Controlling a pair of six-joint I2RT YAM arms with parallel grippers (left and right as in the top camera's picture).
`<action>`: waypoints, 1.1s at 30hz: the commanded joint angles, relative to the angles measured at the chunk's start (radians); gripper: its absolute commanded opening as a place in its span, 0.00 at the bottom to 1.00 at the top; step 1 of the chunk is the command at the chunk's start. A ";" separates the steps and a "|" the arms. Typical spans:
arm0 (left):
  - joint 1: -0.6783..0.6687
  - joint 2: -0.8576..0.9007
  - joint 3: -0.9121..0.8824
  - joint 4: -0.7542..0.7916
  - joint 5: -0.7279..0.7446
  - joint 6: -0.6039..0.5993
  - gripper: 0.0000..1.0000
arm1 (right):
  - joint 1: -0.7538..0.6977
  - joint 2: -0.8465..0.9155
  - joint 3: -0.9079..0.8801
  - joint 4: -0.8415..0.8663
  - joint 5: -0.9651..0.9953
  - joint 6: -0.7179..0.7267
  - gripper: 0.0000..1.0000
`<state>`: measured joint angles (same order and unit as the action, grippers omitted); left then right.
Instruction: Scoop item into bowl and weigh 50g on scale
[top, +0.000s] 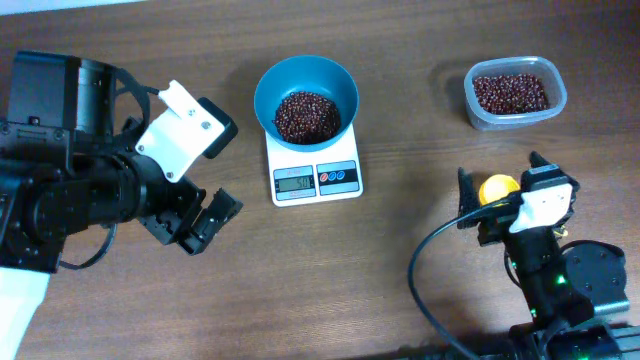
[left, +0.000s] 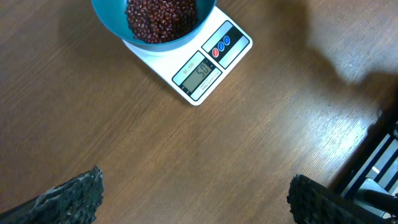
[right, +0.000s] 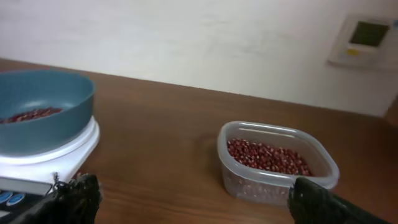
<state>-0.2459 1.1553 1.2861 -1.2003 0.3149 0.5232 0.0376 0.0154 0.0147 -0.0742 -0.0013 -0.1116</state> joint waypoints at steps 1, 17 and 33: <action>-0.001 -0.006 -0.002 0.002 0.010 -0.002 0.99 | -0.007 -0.012 -0.009 -0.003 0.048 0.045 0.99; -0.001 -0.006 -0.002 0.002 0.010 -0.002 0.99 | -0.005 -0.012 -0.009 -0.003 0.047 0.045 0.99; 0.000 -0.203 -0.003 -0.034 -0.099 -0.273 0.99 | -0.005 -0.012 -0.009 -0.003 0.047 0.045 0.99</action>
<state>-0.2459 1.1046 1.2846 -1.2308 0.3134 0.4053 0.0368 0.0154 0.0147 -0.0746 0.0299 -0.0784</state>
